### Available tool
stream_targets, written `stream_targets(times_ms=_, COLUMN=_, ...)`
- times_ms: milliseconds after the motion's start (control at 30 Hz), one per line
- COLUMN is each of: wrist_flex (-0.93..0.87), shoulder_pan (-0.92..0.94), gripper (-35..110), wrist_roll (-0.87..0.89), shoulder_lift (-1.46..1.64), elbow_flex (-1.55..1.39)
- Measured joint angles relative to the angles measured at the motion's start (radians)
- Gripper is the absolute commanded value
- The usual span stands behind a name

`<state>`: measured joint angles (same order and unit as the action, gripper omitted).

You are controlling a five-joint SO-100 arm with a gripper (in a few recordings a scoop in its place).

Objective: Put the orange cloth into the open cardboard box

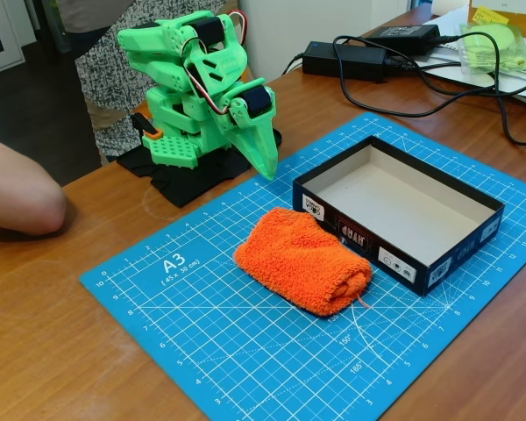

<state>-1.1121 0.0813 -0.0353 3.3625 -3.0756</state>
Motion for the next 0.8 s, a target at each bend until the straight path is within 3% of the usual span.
stream_targets(times_ms=800, wrist_flex=0.017, shoulder_pan=0.051, gripper=0, wrist_roll=0.031, shoulder_lift=0.000, elbow_flex=0.000)
